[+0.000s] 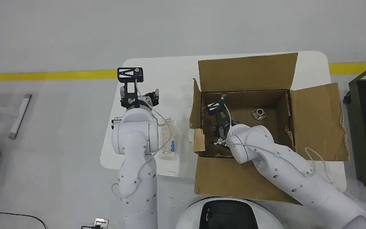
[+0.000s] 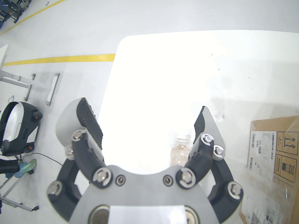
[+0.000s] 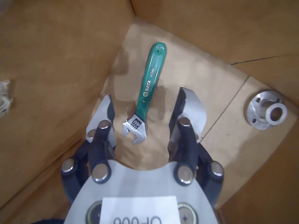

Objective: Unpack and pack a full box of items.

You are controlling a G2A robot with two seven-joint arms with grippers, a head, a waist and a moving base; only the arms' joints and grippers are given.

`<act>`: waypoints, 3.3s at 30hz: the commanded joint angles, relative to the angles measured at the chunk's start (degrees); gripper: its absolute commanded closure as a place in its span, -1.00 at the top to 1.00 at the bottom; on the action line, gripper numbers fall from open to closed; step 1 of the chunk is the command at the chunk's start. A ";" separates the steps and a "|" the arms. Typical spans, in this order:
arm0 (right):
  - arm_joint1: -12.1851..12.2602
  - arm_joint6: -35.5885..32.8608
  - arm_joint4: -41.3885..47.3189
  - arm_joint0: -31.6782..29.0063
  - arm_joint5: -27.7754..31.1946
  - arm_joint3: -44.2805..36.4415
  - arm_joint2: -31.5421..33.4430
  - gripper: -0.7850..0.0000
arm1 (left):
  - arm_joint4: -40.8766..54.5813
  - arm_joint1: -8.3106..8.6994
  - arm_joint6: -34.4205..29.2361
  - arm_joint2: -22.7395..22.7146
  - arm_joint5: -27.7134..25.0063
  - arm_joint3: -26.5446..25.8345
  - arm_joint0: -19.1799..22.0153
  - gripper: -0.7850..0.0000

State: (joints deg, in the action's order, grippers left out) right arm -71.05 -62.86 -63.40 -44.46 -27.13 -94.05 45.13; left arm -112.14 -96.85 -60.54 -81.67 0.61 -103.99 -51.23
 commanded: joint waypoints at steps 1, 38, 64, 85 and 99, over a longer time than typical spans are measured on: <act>-0.34 -0.22 -1.05 0.38 -0.20 1.28 -0.53 -0.07 | 0.00 0.00 0.00 0.00 0.00 0.00 0.00 1.00; -5.55 -3.24 -6.56 2.76 1.63 9.52 -1.04 -1.00 | 0.00 0.00 0.00 0.00 0.00 0.00 0.00 1.00; -2.04 6.21 -1.03 -22.44 3.55 -31.66 29.37 -1.00 | 0.00 0.00 0.00 0.00 0.00 0.00 0.00 1.00; -2.11 30.05 32.97 -43.82 15.03 -40.15 57.35 -1.00 | 0.00 0.00 0.00 0.00 0.00 0.00 0.00 1.00; -2.01 28.96 34.34 -43.10 15.74 -38.56 56.45 -1.00 | 0.00 0.00 0.00 0.00 0.00 0.00 0.00 1.00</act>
State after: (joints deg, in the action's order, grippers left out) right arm -73.05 -33.95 -29.38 -87.41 -11.31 -132.90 101.73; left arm -112.14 -96.85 -60.54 -81.67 0.61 -103.99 -51.23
